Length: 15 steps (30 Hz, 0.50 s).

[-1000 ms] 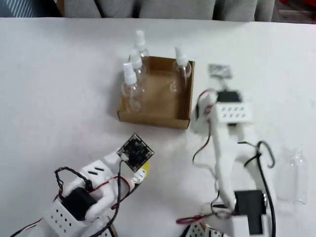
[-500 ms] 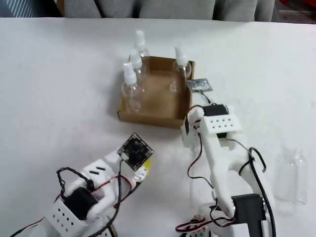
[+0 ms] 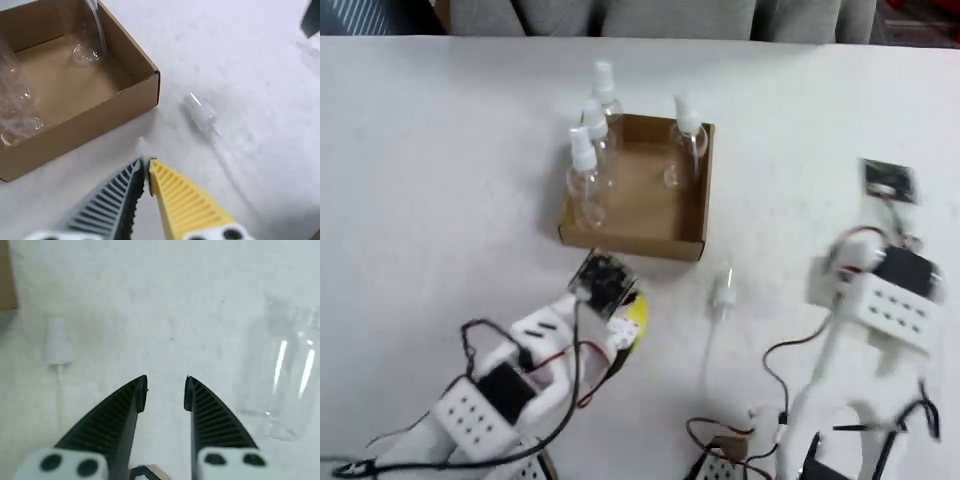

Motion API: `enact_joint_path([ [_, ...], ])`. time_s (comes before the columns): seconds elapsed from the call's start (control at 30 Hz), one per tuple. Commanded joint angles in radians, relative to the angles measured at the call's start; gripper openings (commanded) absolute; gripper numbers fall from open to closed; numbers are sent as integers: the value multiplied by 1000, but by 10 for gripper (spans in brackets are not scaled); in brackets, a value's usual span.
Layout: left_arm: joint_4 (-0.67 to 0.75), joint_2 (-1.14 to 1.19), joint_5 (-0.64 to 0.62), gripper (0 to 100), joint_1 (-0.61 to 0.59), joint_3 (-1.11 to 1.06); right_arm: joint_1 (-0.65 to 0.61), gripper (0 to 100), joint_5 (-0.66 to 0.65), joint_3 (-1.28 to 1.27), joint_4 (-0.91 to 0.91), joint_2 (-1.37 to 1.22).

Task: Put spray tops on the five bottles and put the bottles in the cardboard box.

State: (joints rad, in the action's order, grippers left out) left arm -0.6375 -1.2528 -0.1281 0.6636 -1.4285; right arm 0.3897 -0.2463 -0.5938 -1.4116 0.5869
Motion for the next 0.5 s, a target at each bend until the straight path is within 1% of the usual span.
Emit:
enact_joint_path([
  [0.0, 143, 329, -84, 24, 22, 183, 262, 92, -172, 91, -12, 41],
  [0.1, 219, 527, -98, 24, 53, 255, 389, 111, -281, 104, -12, 16],
  [0.2, 296, 700, -98, 24, 94, 311, 481, 150, -361, 103, 16, -5],
  [0.3, 353, 849, -100, 25, 110, 379, 553, 152, -388, 101, 71, -36],
  [0.4, 362, 972, -100, 31, 110, 474, 587, 152, -391, 101, 116, -74],
  [0.47, 361, 1035, -129, 72, 110, 531, 591, 152, -391, 101, 139, -104],
])
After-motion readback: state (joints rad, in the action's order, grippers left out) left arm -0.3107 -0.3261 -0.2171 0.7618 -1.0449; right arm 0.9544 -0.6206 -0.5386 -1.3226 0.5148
